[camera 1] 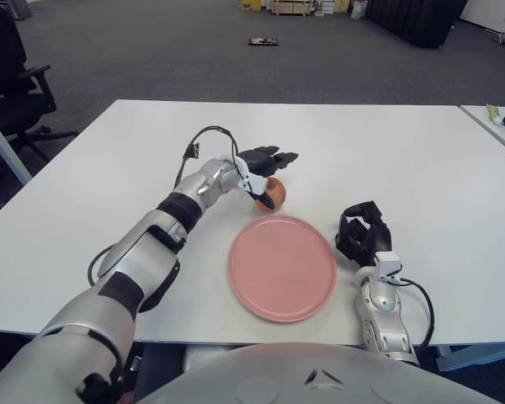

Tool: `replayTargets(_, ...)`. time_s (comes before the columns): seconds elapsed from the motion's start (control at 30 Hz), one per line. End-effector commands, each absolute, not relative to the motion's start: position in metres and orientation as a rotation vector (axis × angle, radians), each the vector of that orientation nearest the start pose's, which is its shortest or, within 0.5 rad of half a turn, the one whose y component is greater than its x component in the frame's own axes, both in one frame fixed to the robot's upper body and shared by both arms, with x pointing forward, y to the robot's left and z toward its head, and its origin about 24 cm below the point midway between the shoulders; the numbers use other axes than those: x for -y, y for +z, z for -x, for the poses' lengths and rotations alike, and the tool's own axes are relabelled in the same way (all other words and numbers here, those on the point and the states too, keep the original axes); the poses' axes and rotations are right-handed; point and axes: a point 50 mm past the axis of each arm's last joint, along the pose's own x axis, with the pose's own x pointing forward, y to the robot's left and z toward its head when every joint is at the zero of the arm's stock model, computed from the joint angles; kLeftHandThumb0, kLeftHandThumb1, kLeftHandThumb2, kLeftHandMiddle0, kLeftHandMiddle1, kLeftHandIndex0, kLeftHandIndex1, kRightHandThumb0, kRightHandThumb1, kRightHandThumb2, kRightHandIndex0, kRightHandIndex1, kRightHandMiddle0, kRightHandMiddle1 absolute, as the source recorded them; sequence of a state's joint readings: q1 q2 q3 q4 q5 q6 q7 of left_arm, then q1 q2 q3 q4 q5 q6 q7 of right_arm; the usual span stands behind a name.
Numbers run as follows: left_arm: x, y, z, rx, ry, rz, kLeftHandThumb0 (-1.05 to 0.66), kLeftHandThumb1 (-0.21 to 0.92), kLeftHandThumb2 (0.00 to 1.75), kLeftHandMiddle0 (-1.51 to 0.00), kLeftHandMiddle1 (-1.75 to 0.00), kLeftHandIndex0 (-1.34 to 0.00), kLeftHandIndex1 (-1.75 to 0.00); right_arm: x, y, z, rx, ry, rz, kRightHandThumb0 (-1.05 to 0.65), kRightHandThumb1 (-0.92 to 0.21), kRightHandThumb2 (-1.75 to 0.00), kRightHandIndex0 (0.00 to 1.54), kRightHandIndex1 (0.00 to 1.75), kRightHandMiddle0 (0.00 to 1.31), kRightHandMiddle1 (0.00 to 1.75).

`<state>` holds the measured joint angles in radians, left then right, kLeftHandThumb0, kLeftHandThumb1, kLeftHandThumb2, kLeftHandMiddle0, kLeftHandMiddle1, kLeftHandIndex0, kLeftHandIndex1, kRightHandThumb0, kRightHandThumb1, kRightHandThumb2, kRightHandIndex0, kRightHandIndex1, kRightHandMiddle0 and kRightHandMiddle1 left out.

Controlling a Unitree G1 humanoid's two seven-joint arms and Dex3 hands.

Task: Put the apple into the plate.

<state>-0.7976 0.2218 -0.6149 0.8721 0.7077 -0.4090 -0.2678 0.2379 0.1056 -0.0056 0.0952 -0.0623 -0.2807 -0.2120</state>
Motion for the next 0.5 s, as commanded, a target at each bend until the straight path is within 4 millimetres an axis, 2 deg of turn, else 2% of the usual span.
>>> replayTargets(0.0, -0.048, 0.058, -0.347, 0.215, -0.982, -1.382, -0.96, 0.81, 0.16, 0.0, 0.0, 0.0, 0.0, 0.152, -0.005, -0.196, -0.042, -0.298, -0.061, -0.4, -0.61, -0.96, 0.74, 1.75, 0.39, 1.75)
replayTargets(0.2, -0.053, 0.048, -0.347, 0.168, -0.979, -1.391, -0.92, 0.79, 0.18, 0.0, 0.0, 0.0, 0.0, 0.152, -0.004, -0.195, -0.04, -0.302, -0.068, -0.4, -0.61, -0.95, 0.73, 1.75, 0.39, 1.75)
replayTargets(0.33, -0.057, 0.042, -0.347, 0.138, -0.976, -1.394, -0.9, 0.64, 0.46, 0.0, 0.0, 0.0, 0.0, 0.153, -0.004, -0.194, -0.042, -0.303, -0.074, -0.4, -0.62, -0.94, 0.72, 1.75, 0.38, 1.75)
replayTargets(0.47, -0.062, 0.037, -0.347, 0.111, -0.969, -1.405, -0.93, 0.64, 0.52, 0.0, 0.0, 0.0, 0.0, 0.153, -0.004, -0.194, -0.043, -0.309, -0.078, -0.39, -0.62, -0.94, 0.72, 1.75, 0.38, 1.75)
